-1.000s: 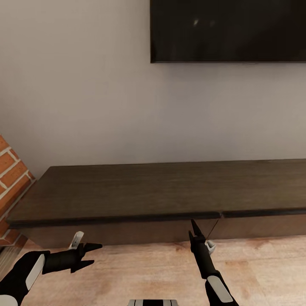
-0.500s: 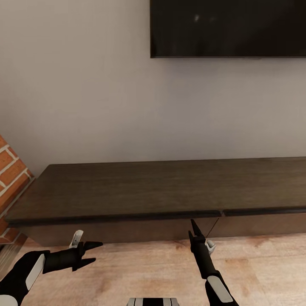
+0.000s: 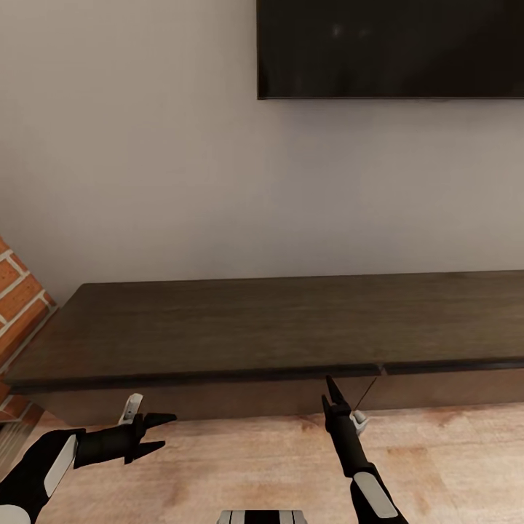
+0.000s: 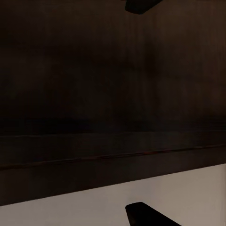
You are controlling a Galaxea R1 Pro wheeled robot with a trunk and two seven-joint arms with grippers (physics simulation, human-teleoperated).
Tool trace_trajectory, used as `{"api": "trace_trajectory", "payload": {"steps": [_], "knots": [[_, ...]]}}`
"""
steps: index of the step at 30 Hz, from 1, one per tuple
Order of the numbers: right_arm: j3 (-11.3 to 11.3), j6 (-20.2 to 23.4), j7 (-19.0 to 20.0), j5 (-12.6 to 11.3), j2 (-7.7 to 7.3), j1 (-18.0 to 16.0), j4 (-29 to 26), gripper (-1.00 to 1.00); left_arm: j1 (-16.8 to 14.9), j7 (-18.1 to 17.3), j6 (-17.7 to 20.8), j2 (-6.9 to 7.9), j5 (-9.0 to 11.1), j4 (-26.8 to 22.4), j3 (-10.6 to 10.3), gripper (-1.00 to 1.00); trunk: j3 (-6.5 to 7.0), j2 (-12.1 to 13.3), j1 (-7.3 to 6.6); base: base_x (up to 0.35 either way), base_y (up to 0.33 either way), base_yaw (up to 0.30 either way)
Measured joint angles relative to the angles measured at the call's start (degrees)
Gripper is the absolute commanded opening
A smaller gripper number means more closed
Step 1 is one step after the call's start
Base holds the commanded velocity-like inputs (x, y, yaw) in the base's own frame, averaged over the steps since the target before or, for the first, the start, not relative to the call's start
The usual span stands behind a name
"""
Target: Place each of the two pumpkins and all three candles from the living room inside a cabinet in the living room (use any cabinet), then make sure every cabinet is closed, and position the cauldron so it is next to a table in the living room.
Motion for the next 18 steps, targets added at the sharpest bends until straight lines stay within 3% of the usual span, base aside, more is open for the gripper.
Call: {"api": "trace_trajectory", "payload": {"steps": [2,6,9,13,15,18], "knots": [[0.02,0.00,0.02,0.06,0.02,0.00,0.00,1.00,0.03,-0.34,0.00,0.00,0.01,0.06,0.00,1.00,0.00,0.00,0.00,0.001,0.000,0.000],[0.06,-0.02,0.03,0.16,0.25,0.00,0.00,1.00,0.01,-4.60,-0.05,-0.28,-0.13,1.78,-0.69,1.00,0.00,0.00,0.00,0.000,0.000,0.000],[0.10,-0.03,0.07,0.18,0.33,0.01,0.00,1.00,0.00,-9.20,-0.09,-0.39,-0.25,3.20,-2.70,1.00,0.00,0.00,0.00,0.000,0.000,0.000],[1.28,-0.08,0.06,0.24,0.31,0.01,0.00,1.00,-0.01,-16.99,-0.42,-0.43,-0.39,3.80,-7.53,1.00,0.00,0.00,0.00,0.111,0.000,0.000],[2.44,-0.14,0.04,0.21,0.29,-0.02,0.00,1.00,-0.01,-18.69,-0.52,-0.44,-0.37,3.87,-9.55,1.00,0.00,0.00,0.00,0.092,0.000,0.000],[3.38,-0.23,0.04,0.20,0.34,-0.01,0.00,1.00,-0.01,-19.61,-0.54,-0.44,-0.25,3.91,-10.62,1.00,0.00,0.00,0.00,0.045,0.000,0.000]]}}
